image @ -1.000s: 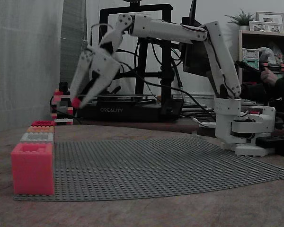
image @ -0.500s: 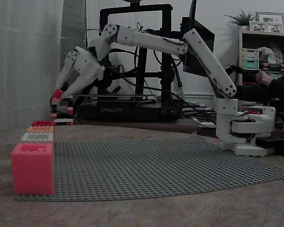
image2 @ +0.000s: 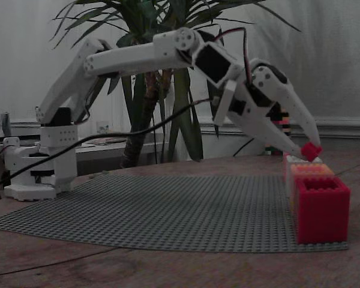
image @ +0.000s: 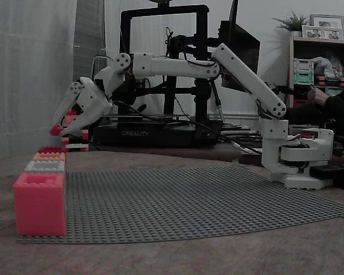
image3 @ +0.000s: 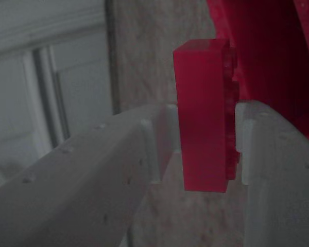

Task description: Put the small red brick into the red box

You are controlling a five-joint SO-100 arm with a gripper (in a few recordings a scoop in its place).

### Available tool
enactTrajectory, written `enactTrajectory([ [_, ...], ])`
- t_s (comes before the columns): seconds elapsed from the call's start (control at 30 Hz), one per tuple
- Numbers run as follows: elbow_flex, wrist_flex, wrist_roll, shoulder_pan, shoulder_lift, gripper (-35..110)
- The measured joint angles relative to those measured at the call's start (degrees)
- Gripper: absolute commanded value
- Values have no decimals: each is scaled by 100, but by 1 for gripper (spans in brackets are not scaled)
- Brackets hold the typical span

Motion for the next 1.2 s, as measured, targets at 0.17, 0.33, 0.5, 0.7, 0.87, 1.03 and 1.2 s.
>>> enactTrajectory([
  [0.17,-35,-176,-53,26,-167,11],
  [0.33,-35,-237,-53,70,-193,13],
  [0.5,-35,-229,-97,70,-193,3],
  [0.7,-35,9,26,70,-158,0],
  [0.87,527,396,185,53,773,0],
  [1.03,2171,483,-114,-79,2584,0],
  [1.2,4395,721,-396,-369,4685,0],
])
